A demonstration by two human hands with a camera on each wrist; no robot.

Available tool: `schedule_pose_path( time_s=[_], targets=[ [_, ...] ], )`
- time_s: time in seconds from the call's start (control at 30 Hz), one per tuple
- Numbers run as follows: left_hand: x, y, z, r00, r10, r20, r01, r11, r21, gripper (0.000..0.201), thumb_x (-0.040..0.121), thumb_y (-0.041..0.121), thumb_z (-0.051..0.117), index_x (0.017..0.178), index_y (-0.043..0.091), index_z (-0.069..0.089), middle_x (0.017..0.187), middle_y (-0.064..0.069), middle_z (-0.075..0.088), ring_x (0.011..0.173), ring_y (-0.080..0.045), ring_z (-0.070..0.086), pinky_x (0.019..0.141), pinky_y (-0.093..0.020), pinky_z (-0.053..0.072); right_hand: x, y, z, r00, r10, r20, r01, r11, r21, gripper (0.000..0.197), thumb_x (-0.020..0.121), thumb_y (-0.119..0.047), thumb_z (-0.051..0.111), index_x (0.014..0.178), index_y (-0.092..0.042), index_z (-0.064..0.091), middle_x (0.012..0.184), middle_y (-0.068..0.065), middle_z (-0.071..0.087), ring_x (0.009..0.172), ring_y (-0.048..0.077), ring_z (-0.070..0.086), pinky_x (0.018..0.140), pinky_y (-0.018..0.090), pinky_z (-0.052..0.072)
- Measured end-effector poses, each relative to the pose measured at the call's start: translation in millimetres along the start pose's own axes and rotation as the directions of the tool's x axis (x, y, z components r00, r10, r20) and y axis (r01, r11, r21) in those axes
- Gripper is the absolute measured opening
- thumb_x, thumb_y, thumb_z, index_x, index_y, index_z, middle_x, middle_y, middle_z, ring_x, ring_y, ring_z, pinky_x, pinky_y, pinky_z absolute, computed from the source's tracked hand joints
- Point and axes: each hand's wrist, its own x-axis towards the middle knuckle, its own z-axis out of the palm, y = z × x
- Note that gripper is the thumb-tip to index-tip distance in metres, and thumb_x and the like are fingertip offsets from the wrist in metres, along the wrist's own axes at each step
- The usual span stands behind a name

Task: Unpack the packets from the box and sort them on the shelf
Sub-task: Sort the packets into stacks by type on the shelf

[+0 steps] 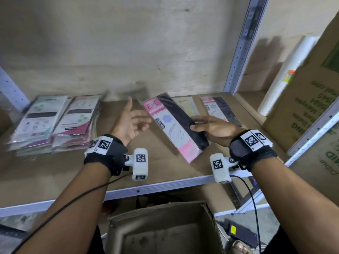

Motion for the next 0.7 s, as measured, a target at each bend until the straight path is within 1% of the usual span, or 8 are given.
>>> schedule_pose_path(
  time_s=[0.1, 0.2, 0.23, 0.3, 0.4, 0.5, 0.6, 0.7],
  targets=[
    [-15.9, -12.3, 27.1, 0.985, -0.021, 0.173, -0.018, 0.975, 0.221, 0.068, 0.085, 0.073, 0.058, 0.111, 0.011, 0.068, 0.097, -0.013, 0.076, 0.079, -0.026, 0.077, 0.064, -0.030, 0.061, 5.3, -4.7, -0.1, 0.996, -0.053, -0.068, 0.063, 0.986, 0.154, 0.036, 0.098, 0.009, 0.044, 0.131, 0.003, 0.056, 0.128, 0.021, 0.064, 0.107, 0.027, 0.066, 0.087, 0.031, 0.056],
    [-27.3, -26.5, 49.9, 0.933, -0.068, 0.353, -0.042, 0.954, 0.297, 0.044, 0.087, 0.037, 0.077, 0.123, 0.014, 0.066, 0.108, -0.009, 0.078, 0.092, -0.025, 0.077, 0.072, -0.030, 0.062, 9.8, -5.4, 2.4, 0.983, -0.053, -0.175, 0.083, 0.982, 0.169, 0.035, 0.097, 0.005, 0.049, 0.131, 0.001, 0.057, 0.127, 0.020, 0.065, 0.100, 0.025, 0.068, 0.075, 0.029, 0.057],
    [-28.6, -28.9, 54.2, 0.923, -0.077, 0.377, -0.036, 0.957, 0.286, 0.038, 0.088, 0.026, 0.077, 0.123, 0.014, 0.067, 0.110, -0.008, 0.077, 0.094, -0.025, 0.076, 0.073, -0.030, 0.062, 11.0, -4.3, 3.0, 0.976, -0.042, -0.213, 0.078, 0.983, 0.164, 0.035, 0.097, 0.004, 0.052, 0.131, 0.000, 0.056, 0.127, 0.020, 0.065, 0.098, 0.024, 0.068, 0.072, 0.028, 0.057],
    [-28.9, -30.3, 58.1, 0.917, -0.074, 0.393, -0.050, 0.954, 0.297, 0.036, 0.089, 0.014, 0.076, 0.124, 0.011, 0.068, 0.112, -0.010, 0.077, 0.093, -0.025, 0.075, 0.073, -0.029, 0.062, 11.3, -2.2, 3.0, 0.967, -0.014, -0.255, 0.045, 0.992, 0.116, 0.035, 0.096, -0.001, 0.058, 0.131, -0.002, 0.057, 0.122, 0.017, 0.069, 0.094, 0.022, 0.069, 0.069, 0.026, 0.057],
    [-27.0, -31.3, 61.4, 0.914, -0.049, 0.402, -0.089, 0.944, 0.318, 0.034, 0.089, 0.010, 0.075, 0.121, 0.005, 0.069, 0.104, -0.011, 0.078, 0.080, -0.021, 0.073, 0.068, -0.026, 0.061, 5.3, -0.6, -4.0, 0.980, 0.046, -0.191, -0.051, 0.999, -0.020, 0.045, 0.090, -0.006, 0.069, 0.132, -0.013, 0.055, 0.116, 0.010, 0.072, 0.096, 0.024, 0.072, 0.071, 0.031, 0.058],
    [-25.4, -33.2, 63.9, 0.907, -0.027, 0.421, -0.127, 0.934, 0.334, 0.031, 0.089, 0.010, 0.075, 0.118, 0.002, 0.071, 0.094, -0.014, 0.076, 0.073, -0.023, 0.069, 0.065, -0.025, 0.060, -2.0, -0.3, -14.2, 0.996, 0.052, -0.066, -0.058, 0.993, -0.101, 0.063, 0.085, 0.003, 0.071, 0.138, -0.019, 0.046, 0.122, 0.016, 0.068, 0.098, 0.030, 0.072, 0.062, 0.031, 0.059],
    [-23.0, -33.0, 66.0, 0.886, -0.068, 0.459, -0.096, 0.941, 0.324, 0.029, 0.095, 0.011, 0.066, 0.123, 0.004, 0.067, 0.099, -0.019, 0.077, 0.080, -0.025, 0.074, 0.070, -0.026, 0.061, -5.2, 0.7, -25.1, 0.997, 0.032, -0.067, -0.040, 0.990, -0.134, 0.067, 0.086, 0.004, 0.071, 0.143, -0.016, 0.043, 0.124, 0.022, 0.066, 0.093, 0.032, 0.070, 0.061, 0.031, 0.057],
    [-21.0, -34.2, 69.7, 0.870, -0.114, 0.480, -0.015, 0.967, 0.256, 0.025, 0.100, 0.010, 0.057, 0.123, 0.007, 0.065, 0.107, -0.020, 0.076, 0.089, -0.029, 0.076, 0.074, -0.028, 0.062, -7.9, 1.6, -35.7, 0.997, 0.025, -0.078, -0.037, 0.987, -0.154, 0.055, 0.087, 0.000, 0.071, 0.136, -0.011, 0.051, 0.111, 0.019, 0.071, 0.076, 0.023, 0.066, 0.057, 0.027, 0.053]
  ],
)
